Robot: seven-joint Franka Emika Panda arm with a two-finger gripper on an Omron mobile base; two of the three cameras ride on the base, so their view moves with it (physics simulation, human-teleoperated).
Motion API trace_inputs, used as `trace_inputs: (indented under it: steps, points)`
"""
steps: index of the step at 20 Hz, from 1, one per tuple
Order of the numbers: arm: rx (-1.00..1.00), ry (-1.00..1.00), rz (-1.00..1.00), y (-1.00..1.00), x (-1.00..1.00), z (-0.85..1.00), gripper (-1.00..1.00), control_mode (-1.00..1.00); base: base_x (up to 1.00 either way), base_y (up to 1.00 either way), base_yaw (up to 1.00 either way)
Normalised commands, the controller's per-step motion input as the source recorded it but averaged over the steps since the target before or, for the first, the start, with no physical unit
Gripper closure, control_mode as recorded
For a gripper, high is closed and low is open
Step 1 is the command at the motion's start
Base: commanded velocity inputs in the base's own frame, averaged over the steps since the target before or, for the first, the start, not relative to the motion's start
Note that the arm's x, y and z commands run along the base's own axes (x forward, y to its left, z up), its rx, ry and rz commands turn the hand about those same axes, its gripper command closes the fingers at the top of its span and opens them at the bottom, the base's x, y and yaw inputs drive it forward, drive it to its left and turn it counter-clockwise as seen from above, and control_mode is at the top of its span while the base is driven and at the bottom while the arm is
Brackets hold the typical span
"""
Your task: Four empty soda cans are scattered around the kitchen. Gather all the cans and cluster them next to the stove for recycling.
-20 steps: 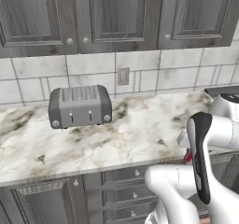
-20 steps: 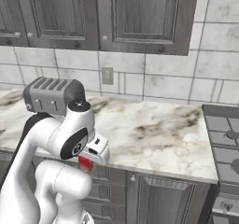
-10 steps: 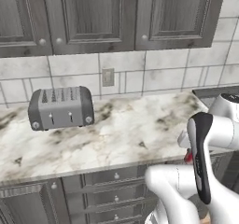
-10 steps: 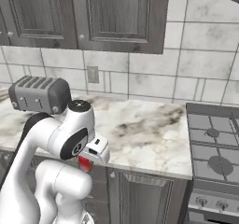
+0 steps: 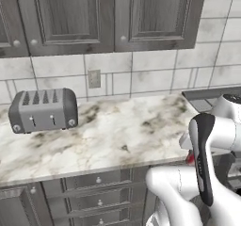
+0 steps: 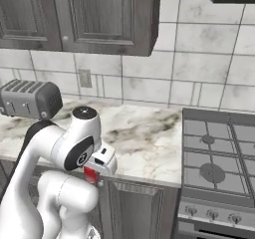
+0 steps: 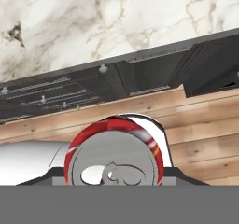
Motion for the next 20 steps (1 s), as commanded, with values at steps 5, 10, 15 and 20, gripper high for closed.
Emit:
trace_inputs:
  steps: [5, 10, 15, 20]
  points:
    - [0.0, 0.0, 0.0, 0.0, 0.0, 0.0, 1.0, 1.0, -0.06, -0.43, 0.0]
    - [0.0, 0.0, 0.0, 0.0, 0.0, 0.0, 1.0, 1.0, -0.03, -0.44, 0.0]
    - [0.0, 0.0, 0.0, 0.0, 0.0, 0.0, 1.0, 1.0, -0.01, -0.42, 0.0]
    - [0.0, 0.0, 0.0, 0.0, 0.0, 0.0, 1.0, 1.0, -0.02, -0.33, 0.0]
